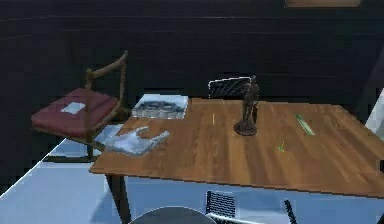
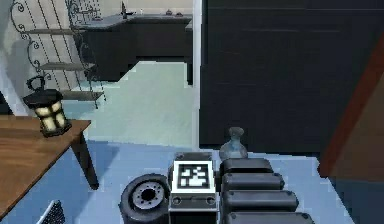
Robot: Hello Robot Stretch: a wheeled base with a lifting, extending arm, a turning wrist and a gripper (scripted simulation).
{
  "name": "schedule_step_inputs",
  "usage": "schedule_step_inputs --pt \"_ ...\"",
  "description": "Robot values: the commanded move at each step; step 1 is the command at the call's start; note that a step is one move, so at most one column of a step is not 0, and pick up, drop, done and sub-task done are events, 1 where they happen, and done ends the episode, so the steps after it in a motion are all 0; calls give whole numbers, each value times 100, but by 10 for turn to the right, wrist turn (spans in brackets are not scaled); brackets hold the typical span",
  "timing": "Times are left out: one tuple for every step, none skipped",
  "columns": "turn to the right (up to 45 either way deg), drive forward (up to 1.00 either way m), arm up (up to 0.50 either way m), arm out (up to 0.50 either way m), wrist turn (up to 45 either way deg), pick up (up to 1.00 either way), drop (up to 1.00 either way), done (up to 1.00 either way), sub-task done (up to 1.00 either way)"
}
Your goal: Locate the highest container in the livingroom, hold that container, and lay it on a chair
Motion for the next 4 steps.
schedule_step_inputs --pt "-450 0 0 0 0 0 0 0 0" --pt "-60 0 0 0 0 0 0 0 0" --pt "0 0 0 48 0 0 0 0 0" --pt "0 0 0 0 450 0 0 0 0"
